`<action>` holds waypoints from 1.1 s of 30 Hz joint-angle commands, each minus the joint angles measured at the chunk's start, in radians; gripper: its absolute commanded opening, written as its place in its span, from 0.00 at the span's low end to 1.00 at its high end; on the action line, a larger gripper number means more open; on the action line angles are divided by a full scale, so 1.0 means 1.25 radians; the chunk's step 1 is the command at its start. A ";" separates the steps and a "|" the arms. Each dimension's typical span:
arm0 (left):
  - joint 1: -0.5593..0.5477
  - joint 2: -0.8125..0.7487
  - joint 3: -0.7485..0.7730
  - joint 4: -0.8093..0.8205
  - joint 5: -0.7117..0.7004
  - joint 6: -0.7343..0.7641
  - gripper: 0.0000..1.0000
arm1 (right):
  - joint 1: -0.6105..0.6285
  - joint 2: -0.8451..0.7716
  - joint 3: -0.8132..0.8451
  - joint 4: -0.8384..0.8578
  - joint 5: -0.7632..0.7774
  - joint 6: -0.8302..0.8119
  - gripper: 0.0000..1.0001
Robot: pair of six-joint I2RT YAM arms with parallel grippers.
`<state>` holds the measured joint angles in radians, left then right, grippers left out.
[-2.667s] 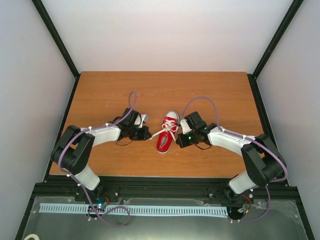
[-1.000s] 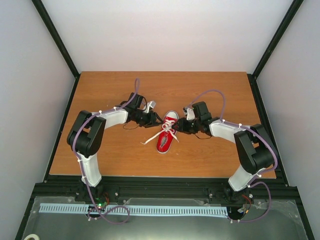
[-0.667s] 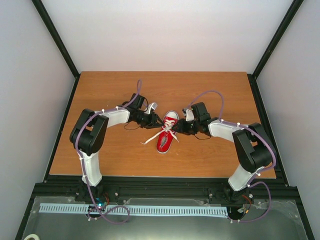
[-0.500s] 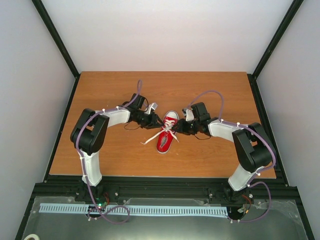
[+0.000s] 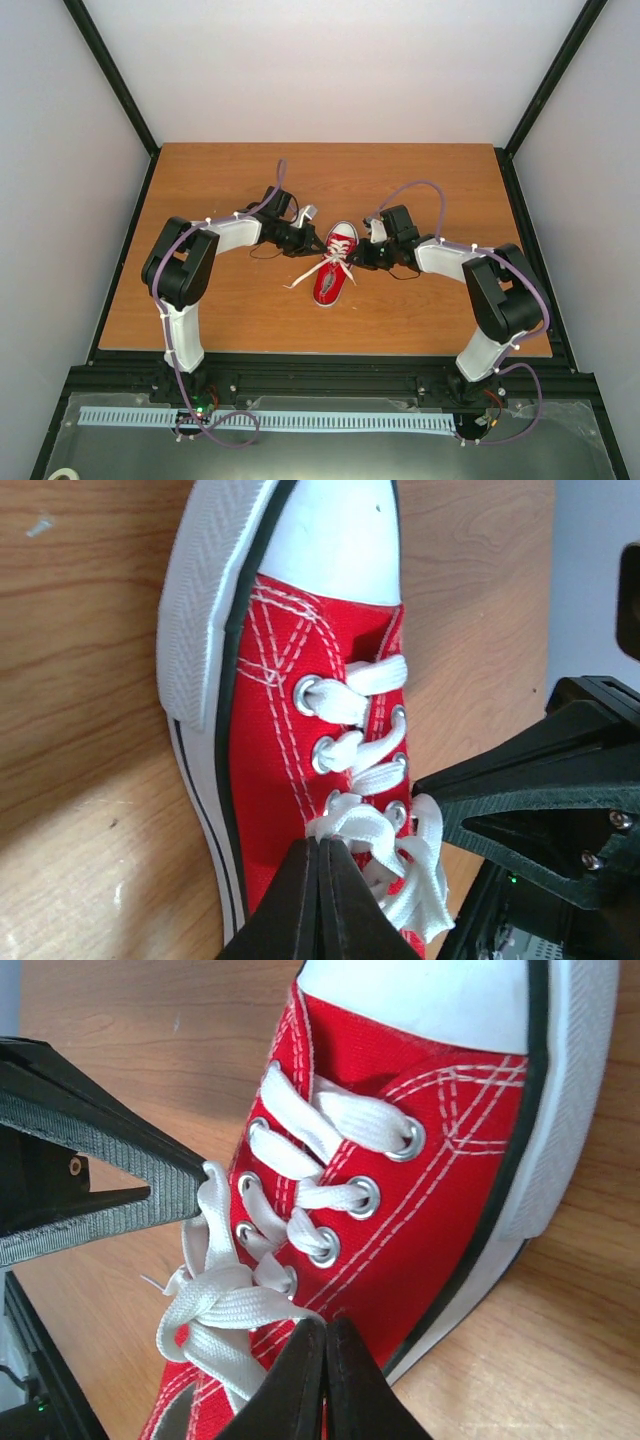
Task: Tie the shoes
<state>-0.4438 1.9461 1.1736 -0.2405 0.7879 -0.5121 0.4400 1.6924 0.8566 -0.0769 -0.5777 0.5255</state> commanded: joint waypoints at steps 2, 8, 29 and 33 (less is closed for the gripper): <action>-0.003 -0.026 -0.017 0.008 -0.060 -0.006 0.01 | 0.005 -0.048 0.007 -0.034 0.091 -0.032 0.03; 0.024 -0.054 -0.061 0.025 -0.111 -0.038 0.01 | 0.001 -0.080 -0.009 -0.056 0.167 -0.031 0.03; 0.070 -0.093 -0.139 0.020 -0.212 -0.070 0.01 | -0.017 -0.095 -0.074 -0.068 0.289 -0.024 0.03; 0.083 -0.097 -0.152 0.024 -0.216 -0.076 0.01 | -0.022 -0.096 -0.088 -0.066 0.296 -0.022 0.03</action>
<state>-0.3805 1.8496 1.0023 -0.2081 0.5816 -0.5873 0.4324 1.5921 0.7784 -0.1383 -0.2779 0.4984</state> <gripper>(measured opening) 0.022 0.029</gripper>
